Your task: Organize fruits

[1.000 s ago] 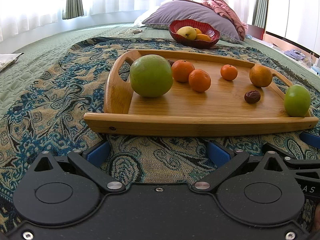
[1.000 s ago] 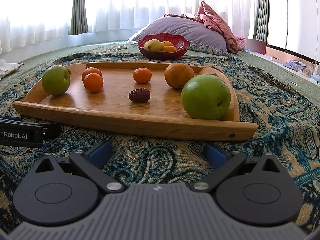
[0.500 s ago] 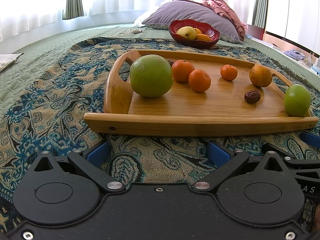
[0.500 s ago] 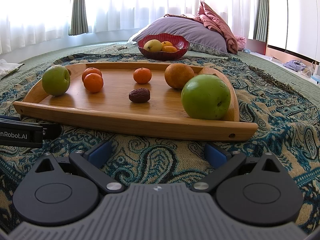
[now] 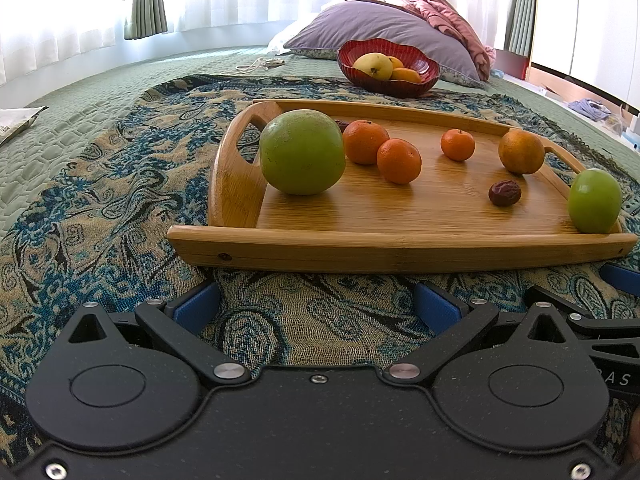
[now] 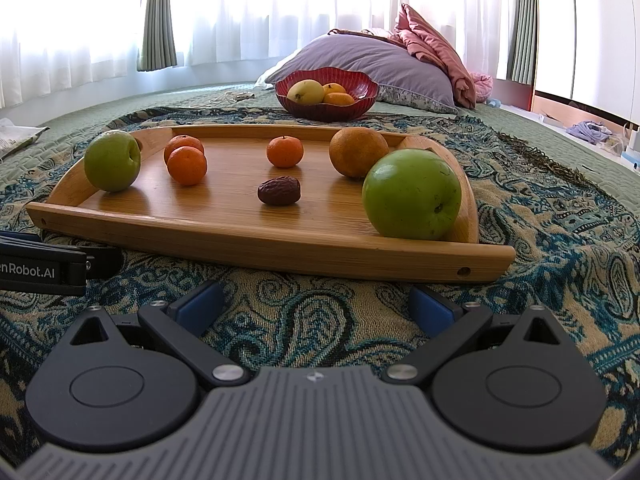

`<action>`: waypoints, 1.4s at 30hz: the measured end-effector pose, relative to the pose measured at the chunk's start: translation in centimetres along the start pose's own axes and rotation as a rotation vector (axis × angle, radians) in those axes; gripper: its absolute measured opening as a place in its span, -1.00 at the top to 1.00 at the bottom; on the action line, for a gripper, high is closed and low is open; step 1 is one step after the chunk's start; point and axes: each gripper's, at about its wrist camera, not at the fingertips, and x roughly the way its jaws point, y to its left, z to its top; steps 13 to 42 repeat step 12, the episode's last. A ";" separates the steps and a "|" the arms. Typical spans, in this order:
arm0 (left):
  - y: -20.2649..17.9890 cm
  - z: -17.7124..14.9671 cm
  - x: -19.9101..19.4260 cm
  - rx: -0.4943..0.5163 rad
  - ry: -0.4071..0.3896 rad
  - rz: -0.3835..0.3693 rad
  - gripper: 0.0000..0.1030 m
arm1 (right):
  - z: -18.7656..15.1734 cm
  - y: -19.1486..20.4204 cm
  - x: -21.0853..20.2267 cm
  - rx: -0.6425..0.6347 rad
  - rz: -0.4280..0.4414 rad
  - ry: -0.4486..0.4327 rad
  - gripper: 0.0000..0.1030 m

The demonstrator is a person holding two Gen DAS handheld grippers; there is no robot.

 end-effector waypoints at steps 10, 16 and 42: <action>0.0 0.0 0.0 0.001 -0.001 0.000 -1.00 | -0.1 0.0 0.0 0.000 0.000 0.000 -1.00; -0.1 0.0 -0.1 0.001 0.000 0.000 -1.00 | -0.1 0.0 0.0 0.000 0.000 0.000 -1.00; -0.1 0.0 -0.1 0.001 0.000 0.000 -1.00 | -0.1 0.0 0.0 0.000 0.000 0.000 -1.00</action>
